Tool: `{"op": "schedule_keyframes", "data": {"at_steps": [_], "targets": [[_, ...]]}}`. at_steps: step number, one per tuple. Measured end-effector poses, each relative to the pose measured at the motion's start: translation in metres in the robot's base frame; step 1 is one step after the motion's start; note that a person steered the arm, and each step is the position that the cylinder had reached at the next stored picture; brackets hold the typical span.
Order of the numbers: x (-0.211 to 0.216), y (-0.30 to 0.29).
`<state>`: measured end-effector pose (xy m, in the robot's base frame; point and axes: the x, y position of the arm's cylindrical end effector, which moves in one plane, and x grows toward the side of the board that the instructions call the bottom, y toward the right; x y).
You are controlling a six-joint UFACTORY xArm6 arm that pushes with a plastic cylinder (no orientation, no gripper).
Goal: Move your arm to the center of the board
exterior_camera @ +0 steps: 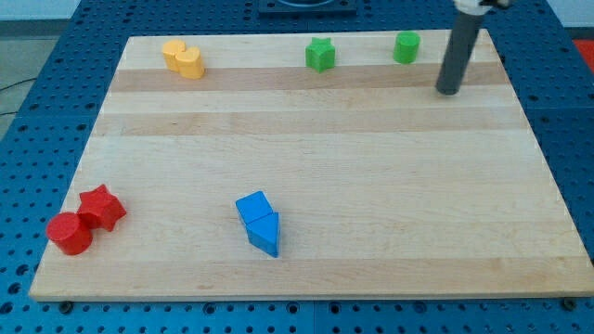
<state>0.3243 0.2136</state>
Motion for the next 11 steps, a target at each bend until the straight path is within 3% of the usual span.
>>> {"op": "schedule_keyframes", "data": {"at_steps": [1, 3, 4, 8, 11], "targets": [[0.007, 0.086], [-0.06, 0.106], [-0.072, 0.106], [0.099, -0.092], [0.108, -0.271]]}}
